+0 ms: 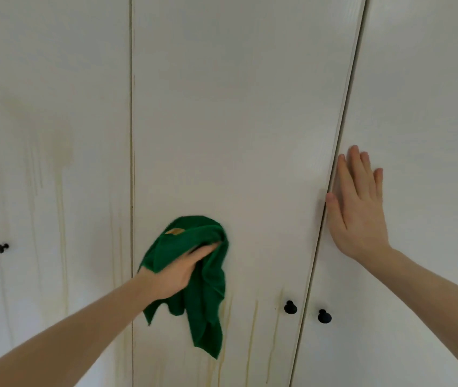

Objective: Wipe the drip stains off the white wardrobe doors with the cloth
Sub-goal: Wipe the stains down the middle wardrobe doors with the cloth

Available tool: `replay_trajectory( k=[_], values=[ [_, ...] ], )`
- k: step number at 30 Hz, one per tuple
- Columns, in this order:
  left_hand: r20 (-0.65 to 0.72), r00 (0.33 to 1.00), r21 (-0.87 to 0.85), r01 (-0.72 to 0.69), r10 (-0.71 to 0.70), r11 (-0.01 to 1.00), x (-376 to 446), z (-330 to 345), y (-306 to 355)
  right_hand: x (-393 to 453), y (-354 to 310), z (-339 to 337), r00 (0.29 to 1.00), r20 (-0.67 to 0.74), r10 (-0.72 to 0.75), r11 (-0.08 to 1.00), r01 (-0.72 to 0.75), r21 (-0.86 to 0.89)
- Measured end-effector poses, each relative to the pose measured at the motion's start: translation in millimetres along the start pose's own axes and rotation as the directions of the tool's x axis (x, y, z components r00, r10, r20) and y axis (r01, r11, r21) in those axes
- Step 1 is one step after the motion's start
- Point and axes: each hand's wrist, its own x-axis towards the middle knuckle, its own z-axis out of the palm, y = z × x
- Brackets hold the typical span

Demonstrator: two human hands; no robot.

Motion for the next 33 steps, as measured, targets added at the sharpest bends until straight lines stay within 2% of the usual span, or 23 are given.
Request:
replay_trajectory(
  k=[2,4,8,14,20,24,33],
  values=[
    [-0.092,0.994,0.060,0.057,-0.051,0.997,-11,-11,-25,0,-2,0,1.000,0.006,0.004,1.000,-0.004,-0.019],
    [-0.120,0.984,0.022,0.137,-0.134,0.990,-15,-30,-35,0,-5,-1,1.000,0.012,0.021,0.999,-0.021,-0.029],
    [-0.201,0.965,0.039,0.180,-0.169,0.983,-6,-55,-44,-8,-20,-5,1.000,0.030,0.002,1.000,-0.002,0.018],
    [-0.368,0.891,-0.089,0.251,-0.266,0.964,26,-100,-45,-35,-40,1,0.998,0.053,0.014,0.999,-0.015,0.033],
    [-0.357,0.902,-0.138,0.206,-0.243,0.969,67,-110,-54,-48,-29,10,0.991,0.084,0.106,0.994,-0.103,-0.045],
    [-0.403,0.871,-0.205,0.215,-0.283,0.955,80,-93,-50,-47,-25,17,0.990,0.087,0.108,0.991,-0.101,-0.085],
    [-0.298,0.912,-0.164,0.241,-0.281,0.957,18,-26,-52,-45,-26,45,0.991,-0.020,0.131,0.981,-0.133,-0.143]
  ],
)
